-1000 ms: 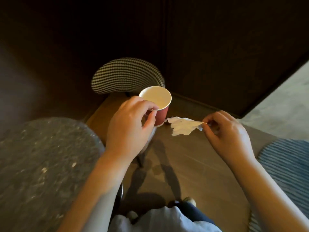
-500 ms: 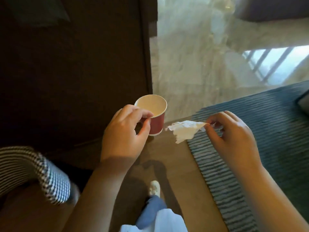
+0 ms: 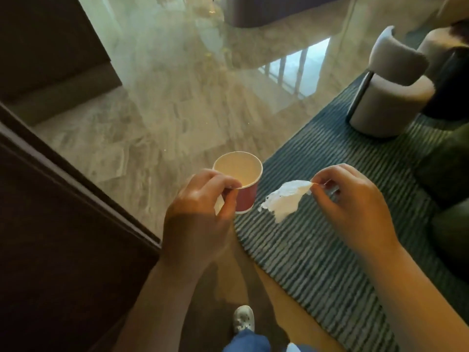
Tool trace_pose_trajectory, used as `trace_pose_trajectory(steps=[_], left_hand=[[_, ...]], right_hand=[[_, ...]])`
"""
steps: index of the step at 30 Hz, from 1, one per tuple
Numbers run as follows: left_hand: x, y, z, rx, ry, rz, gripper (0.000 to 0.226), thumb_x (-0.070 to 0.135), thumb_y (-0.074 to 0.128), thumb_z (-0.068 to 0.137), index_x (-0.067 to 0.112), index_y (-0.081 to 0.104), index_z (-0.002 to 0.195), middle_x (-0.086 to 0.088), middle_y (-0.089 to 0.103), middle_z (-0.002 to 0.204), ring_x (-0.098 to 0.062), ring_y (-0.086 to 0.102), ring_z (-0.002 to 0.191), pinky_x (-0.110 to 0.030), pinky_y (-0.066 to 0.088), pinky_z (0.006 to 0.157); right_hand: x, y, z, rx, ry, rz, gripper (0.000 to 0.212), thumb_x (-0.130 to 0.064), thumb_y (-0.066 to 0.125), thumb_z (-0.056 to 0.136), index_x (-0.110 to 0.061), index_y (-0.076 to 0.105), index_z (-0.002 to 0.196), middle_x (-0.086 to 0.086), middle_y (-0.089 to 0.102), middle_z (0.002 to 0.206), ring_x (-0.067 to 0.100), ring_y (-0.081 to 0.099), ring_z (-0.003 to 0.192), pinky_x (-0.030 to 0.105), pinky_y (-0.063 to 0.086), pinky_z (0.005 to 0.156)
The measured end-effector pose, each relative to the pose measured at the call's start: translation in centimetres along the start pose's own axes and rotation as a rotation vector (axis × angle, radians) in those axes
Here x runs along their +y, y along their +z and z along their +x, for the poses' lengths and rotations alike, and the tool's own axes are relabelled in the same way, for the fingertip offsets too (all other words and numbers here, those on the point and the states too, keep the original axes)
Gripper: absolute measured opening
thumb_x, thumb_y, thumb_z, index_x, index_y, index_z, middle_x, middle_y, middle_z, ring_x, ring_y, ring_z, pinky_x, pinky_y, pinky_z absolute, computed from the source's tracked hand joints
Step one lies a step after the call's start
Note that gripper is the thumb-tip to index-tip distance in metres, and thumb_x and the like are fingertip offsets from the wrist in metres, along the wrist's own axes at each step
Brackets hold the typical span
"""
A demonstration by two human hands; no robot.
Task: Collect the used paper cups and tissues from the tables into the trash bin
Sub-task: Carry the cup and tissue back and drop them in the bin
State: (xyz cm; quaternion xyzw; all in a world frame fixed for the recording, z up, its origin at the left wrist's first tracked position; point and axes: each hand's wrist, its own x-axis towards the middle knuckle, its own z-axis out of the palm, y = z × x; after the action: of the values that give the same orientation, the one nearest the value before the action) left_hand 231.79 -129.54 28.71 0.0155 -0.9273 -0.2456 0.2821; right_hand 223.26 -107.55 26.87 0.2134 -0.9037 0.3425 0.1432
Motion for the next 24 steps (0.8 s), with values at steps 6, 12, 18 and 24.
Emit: trace_pose_trajectory(steps=[6, 12, 18, 24], left_hand=[[-1.3, 7.4, 10.4, -0.146, 0.101, -0.058, 0.014, 0.023, 0.059, 0.090, 0.016, 0.068, 0.098, 0.002, 0.065, 0.102, -0.014, 0.062, 0.085, -0.023, 0.051, 0.067], [-0.7, 17.2, 21.4, -0.213, 0.175, -0.095, 0.018, 0.028, 0.057, 0.087, 0.018, 0.069, 0.095, 0.004, 0.065, 0.098, -0.016, 0.063, 0.083, -0.032, 0.054, 0.063], [2.8, 25.4, 33.8, -0.208, 0.222, -0.127, 0.013, 0.020, 0.060, 0.085, 0.018, 0.069, 0.095, 0.004, 0.065, 0.096, -0.018, 0.062, 0.084, -0.036, 0.053, 0.064], [4.6, 31.9, 43.0, -0.184, 0.247, -0.139, 0.025, 0.034, 0.051, 0.087, 0.018, 0.069, 0.094, 0.005, 0.065, 0.094, -0.017, 0.062, 0.082, -0.035, 0.053, 0.064]], right_hand=[[5.9, 1.8, 5.6, 0.021, 0.157, -0.079, 0.007, -0.014, 0.067, 0.083, -0.018, 0.061, 0.082, -0.007, 0.055, 0.081, 0.010, 0.053, 0.077, 0.027, 0.046, 0.068], [15.6, 1.1, 14.1, 0.066, 0.254, -0.100, 0.007, -0.011, 0.067, 0.082, -0.016, 0.062, 0.084, -0.006, 0.056, 0.081, 0.009, 0.053, 0.075, 0.029, 0.048, 0.067], [24.2, -1.7, 26.5, 0.146, 0.272, -0.080, 0.006, -0.010, 0.066, 0.082, -0.014, 0.063, 0.083, -0.003, 0.057, 0.081, 0.011, 0.053, 0.076, 0.026, 0.045, 0.068], [31.1, -3.5, 36.5, 0.212, 0.244, -0.096, 0.004, -0.011, 0.066, 0.083, -0.013, 0.064, 0.086, -0.004, 0.056, 0.083, 0.007, 0.051, 0.076, 0.030, 0.048, 0.070]])
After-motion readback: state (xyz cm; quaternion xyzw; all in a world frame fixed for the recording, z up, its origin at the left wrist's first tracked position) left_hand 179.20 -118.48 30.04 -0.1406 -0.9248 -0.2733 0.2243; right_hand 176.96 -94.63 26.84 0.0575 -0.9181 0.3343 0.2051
